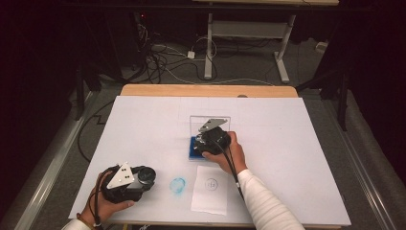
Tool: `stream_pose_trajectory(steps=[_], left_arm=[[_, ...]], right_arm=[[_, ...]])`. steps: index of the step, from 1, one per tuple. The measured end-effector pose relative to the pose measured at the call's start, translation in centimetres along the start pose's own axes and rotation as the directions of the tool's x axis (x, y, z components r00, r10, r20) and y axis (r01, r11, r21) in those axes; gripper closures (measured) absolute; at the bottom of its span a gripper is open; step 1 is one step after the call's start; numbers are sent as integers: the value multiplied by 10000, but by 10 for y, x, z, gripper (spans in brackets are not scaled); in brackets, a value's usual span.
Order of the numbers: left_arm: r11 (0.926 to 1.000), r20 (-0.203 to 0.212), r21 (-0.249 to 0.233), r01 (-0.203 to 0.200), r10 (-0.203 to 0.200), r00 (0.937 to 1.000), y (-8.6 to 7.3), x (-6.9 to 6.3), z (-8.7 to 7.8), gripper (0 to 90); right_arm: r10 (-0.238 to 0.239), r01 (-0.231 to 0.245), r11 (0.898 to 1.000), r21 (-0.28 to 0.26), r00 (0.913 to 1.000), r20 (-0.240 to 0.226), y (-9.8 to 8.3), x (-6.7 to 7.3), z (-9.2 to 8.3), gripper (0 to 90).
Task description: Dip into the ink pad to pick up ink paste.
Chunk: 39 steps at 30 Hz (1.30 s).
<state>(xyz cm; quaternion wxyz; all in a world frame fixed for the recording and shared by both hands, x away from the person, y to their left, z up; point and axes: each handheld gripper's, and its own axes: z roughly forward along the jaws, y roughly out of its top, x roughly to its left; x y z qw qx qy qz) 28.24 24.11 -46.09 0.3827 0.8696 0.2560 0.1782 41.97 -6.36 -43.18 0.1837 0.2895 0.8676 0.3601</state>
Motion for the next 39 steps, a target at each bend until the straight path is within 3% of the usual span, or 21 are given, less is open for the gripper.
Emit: stream_pose_trajectory(steps=[2,3,8,11,15,39], left_arm=[[9999,13,-60,82,-82,10000,0,0,1,365],[9996,4,153,-230,230,9997,0,2,-1,365],[9996,25,168,-231,230,9997,0,2,0,365],[9999,58,-77,114,-114,9999,0,-1,1,365],[9996,45,169,-238,237,9997,0,1,0,365],[9996,48,185,-232,231,9997,1,1,0,365]], right_arm=[[44,-44,10000,-15,10000,-25,0,0,1,571],[54,-54,10000,-13,10000,0,0,1,1,570],[-21,21,10000,33,9999,114,0,3,0,570],[-70,70,10000,14,9999,156,0,3,1,570],[-23,23,10000,-19,9998,203,0,4,1,570],[-71,68,9999,149,9998,200,0,4,-2,570]])
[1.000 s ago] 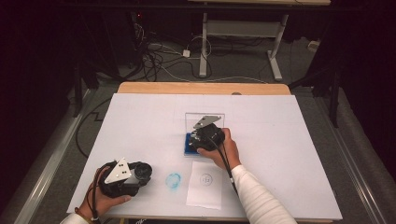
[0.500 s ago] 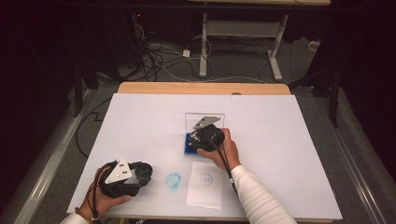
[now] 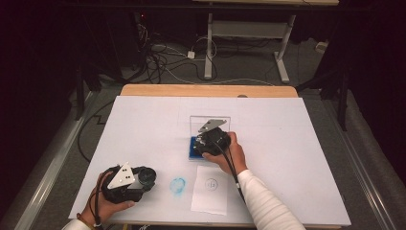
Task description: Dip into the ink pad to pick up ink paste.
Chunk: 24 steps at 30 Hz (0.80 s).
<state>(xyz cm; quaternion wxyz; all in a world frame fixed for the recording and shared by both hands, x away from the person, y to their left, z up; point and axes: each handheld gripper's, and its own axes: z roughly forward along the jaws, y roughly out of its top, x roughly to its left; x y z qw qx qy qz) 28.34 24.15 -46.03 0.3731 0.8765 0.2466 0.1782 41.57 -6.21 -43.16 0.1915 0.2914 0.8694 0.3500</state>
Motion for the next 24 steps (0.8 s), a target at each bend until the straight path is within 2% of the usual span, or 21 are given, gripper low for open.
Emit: stream_pose_trajectory(steps=[4,7,10,12,15,24], left_arm=[[10000,-1,3,16,-16,10000,0,1,0,364],[10000,-10,-7,65,-65,10000,-1,2,0,365],[10000,-30,-13,99,-99,9999,-1,3,1,365],[9999,-39,-18,102,-103,9999,0,3,0,365],[10000,-42,-5,98,-98,9999,0,3,0,364],[10000,-114,-38,27,-28,9999,3,4,1,364]], right_arm=[[65,-65,10000,10,10000,-74,0,-3,-3,570],[202,-205,9996,-214,9997,-148,0,-7,-10,570],[231,-244,9978,-610,9995,-217,1,-10,-23,570],[85,-98,9966,-814,9998,-162,1,-11,-33,570],[58,-101,9939,-1098,9992,-392,0,-12,-46,570],[-202,111,9866,-1628,9983,-539,-7,-10,-80,570]])
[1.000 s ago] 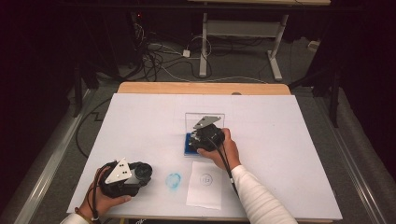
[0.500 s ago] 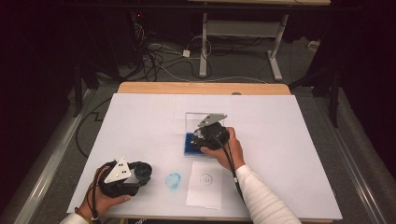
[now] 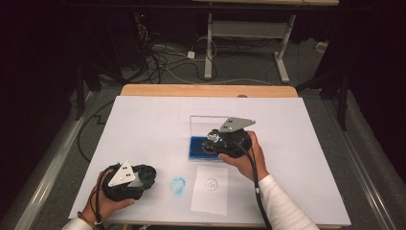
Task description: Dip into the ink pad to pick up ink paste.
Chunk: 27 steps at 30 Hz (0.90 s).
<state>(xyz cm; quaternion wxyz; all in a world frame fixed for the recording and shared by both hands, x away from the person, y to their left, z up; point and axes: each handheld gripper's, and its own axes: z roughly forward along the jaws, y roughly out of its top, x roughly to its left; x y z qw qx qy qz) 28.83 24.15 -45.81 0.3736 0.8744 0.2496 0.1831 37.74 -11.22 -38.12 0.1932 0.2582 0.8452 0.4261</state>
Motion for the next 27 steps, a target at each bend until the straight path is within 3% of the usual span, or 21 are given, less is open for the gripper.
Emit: stream_pose_trajectory(steps=[11,15,27], left_arm=[[9998,-28,-169,77,-78,10000,0,4,-3,364],[9999,27,-161,60,-60,10000,0,3,-2,364],[10000,116,-90,1,0,9999,1,-1,1,364]], right_arm=[[-225,218,9989,-410,9996,-153,-4,3,-30,569],[-94,84,9983,-575,9998,-166,-8,4,-37,569],[-324,317,9979,-566,9994,-116,-21,9,-61,569]])
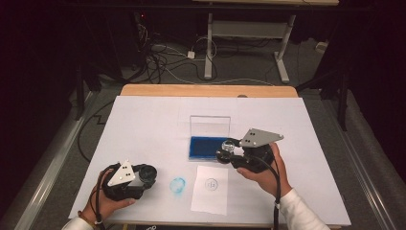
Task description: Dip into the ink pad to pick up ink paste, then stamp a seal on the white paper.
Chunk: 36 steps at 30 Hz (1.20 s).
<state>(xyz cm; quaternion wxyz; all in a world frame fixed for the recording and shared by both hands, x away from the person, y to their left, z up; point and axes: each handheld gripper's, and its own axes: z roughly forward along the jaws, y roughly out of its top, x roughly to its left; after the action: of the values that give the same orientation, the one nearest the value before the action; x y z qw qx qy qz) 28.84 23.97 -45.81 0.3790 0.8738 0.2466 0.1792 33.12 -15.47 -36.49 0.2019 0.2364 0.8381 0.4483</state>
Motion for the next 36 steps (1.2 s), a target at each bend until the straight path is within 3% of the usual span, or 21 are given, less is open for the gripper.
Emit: stream_pose_trajectory(steps=[9,36], left_arm=[[10000,35,13,-51,51,10000,0,0,1,364],[9998,172,-14,-209,209,9996,6,-3,3,364]], right_arm=[[-32,32,9999,97,10000,19,-9,4,-9,569],[-206,218,9991,376,9993,-311,-23,20,-12,569]])
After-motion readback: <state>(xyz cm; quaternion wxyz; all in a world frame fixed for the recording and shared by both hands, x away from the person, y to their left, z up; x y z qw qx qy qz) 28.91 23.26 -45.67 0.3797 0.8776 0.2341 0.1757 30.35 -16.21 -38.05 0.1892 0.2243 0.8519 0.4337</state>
